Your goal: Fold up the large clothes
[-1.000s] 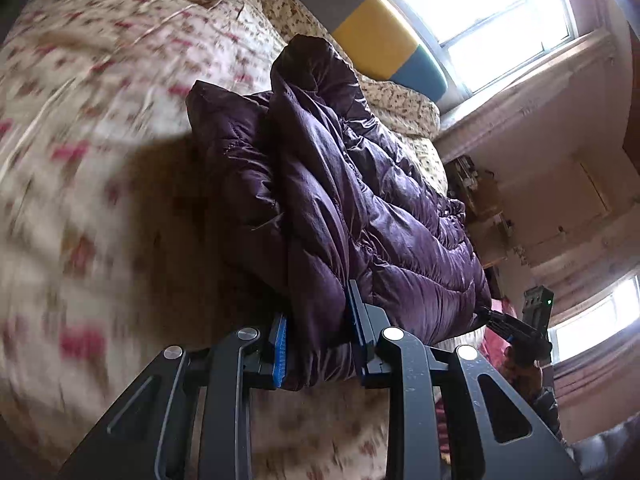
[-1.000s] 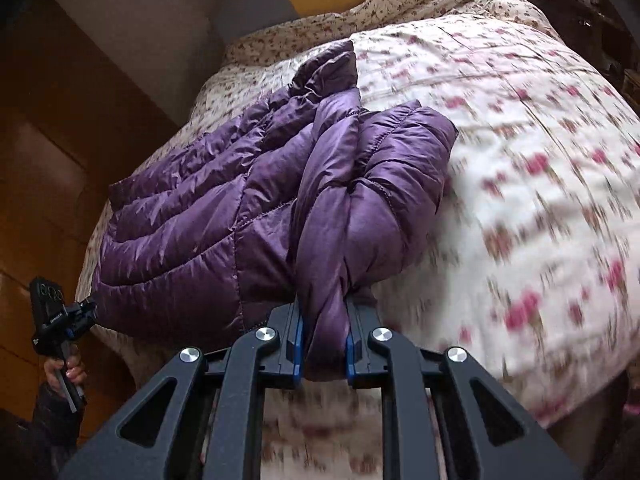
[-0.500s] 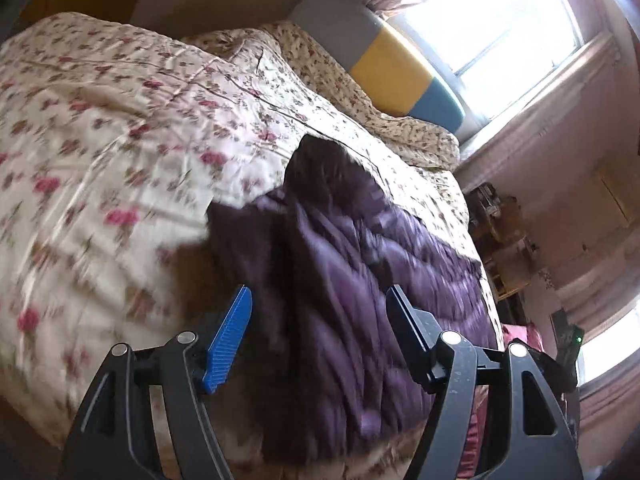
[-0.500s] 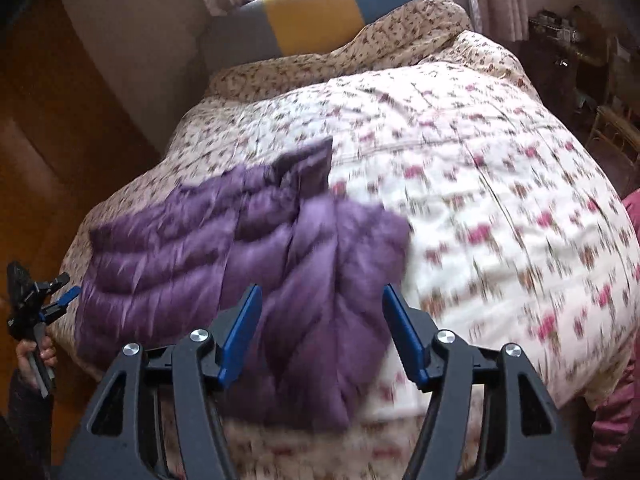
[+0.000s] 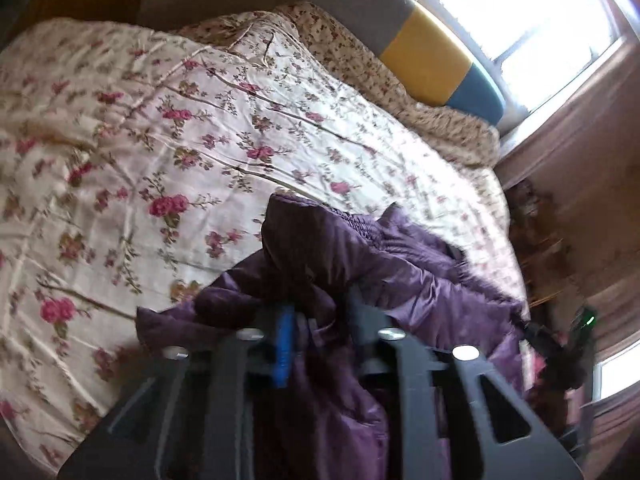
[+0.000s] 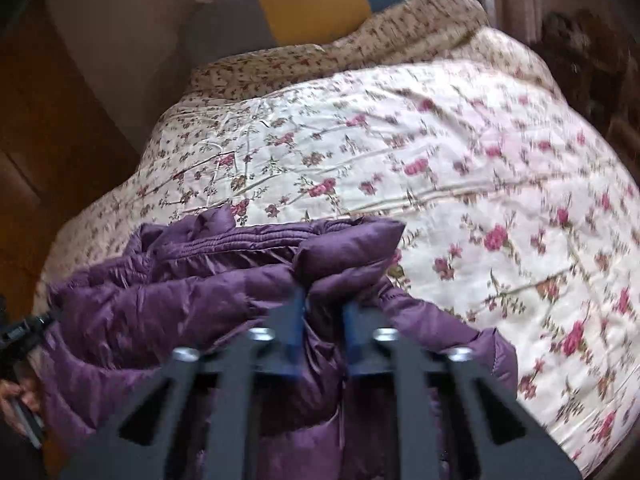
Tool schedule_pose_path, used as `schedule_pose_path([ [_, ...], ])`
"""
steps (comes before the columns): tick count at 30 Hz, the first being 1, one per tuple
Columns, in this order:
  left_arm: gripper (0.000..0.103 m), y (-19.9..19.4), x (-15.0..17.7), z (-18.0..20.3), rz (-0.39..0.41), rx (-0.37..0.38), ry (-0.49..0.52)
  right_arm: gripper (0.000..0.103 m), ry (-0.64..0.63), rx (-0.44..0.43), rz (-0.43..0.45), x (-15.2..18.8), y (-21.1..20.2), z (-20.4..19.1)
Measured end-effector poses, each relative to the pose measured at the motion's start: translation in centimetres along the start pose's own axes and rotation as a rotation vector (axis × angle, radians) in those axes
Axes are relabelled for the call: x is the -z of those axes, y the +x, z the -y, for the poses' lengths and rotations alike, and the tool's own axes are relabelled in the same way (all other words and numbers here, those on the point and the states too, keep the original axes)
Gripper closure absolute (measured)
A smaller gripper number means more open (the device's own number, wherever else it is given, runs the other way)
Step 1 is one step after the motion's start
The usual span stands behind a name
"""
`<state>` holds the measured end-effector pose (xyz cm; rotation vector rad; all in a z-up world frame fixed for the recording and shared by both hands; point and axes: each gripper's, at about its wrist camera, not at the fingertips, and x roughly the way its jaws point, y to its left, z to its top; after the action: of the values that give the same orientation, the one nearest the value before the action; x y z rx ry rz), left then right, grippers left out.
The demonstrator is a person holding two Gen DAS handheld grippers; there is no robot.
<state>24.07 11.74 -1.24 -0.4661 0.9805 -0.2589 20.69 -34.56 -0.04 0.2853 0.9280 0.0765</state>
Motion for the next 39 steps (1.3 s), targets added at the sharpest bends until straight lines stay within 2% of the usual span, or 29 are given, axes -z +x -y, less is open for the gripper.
schedule_pose_path([
  [2, 0.095, 0.0, 0.2, 0.2, 0.01, -0.026, 0.027, 0.097, -0.011, 0.009, 0.037, 0.2, -0.9, -0.2],
  [7, 0.095, -1.0, 0.1, 0.9, 0.054, -0.068, 0.069, 0.097, -0.016, 0.039, 0.159, -0.1, -4.0, -0.8],
  [13, 0.095, -0.5, -0.8, 2.3, 0.074, -0.141, 0.103, 0.098, -0.016, 0.115, 0.206, -0.9, -3.6, -1.5],
  [16, 0.095, 0.3, -1.3, 2.8, 0.078, -0.193, 0.115, 0.098, -0.02, 0.157, 0.207, -1.4, -2.3, -1.8],
  [22, 0.095, 4.2, -1.3, 2.1, 0.039, -0.298, 0.144, 0.098, -0.031, 0.216, 0.135, -1.1, 2.0, -1.3],
  [31, 0.095, 7.0, -0.3, 0.8, 0.046, -0.301, 0.155, 0.096, -0.019, 0.234, 0.065, -0.1, 6.7, 0.0],
  [39, 0.094, 7.4, 0.0, 0.2, 0.092, -0.282, 0.126, 0.095, -0.008, 0.228, 0.055, 0.1, 8.0, 0.6],
])
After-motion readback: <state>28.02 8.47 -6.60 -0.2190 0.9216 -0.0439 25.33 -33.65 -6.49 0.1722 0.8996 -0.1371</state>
